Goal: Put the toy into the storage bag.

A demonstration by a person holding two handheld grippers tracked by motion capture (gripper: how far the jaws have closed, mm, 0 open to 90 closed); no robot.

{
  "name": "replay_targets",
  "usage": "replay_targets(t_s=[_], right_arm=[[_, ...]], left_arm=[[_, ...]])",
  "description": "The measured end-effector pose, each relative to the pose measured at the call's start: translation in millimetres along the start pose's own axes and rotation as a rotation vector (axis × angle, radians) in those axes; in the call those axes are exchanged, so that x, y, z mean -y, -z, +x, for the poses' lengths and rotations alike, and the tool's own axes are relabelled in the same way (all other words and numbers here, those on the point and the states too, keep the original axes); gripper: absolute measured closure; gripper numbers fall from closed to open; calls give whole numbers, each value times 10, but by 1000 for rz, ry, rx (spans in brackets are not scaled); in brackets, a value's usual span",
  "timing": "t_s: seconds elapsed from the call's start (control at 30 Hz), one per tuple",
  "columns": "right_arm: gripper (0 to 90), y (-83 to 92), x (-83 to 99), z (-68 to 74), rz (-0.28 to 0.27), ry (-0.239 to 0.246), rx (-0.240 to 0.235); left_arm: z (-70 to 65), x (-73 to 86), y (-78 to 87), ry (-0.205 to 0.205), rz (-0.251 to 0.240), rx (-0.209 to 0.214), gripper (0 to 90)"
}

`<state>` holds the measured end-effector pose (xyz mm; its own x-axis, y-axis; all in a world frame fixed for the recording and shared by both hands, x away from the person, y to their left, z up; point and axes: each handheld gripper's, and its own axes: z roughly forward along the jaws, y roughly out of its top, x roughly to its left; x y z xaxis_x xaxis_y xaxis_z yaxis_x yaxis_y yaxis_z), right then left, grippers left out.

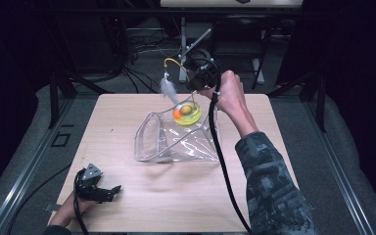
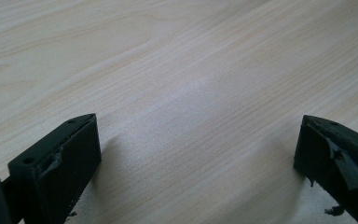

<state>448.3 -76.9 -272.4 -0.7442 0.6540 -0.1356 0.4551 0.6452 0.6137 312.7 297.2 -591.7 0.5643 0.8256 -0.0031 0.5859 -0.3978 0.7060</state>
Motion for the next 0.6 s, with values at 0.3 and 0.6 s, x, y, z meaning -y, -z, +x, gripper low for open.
replay_targets(t_s=[0.3, 0.6], right_arm=[[881, -113, 53, -10, 16, -3, -7], [881, -202, 146, -52, 43, -20, 1]], left_arm=[[-1, 0, 0, 1, 0, -1, 2], [-1, 0, 1, 0, 0, -1, 2]])
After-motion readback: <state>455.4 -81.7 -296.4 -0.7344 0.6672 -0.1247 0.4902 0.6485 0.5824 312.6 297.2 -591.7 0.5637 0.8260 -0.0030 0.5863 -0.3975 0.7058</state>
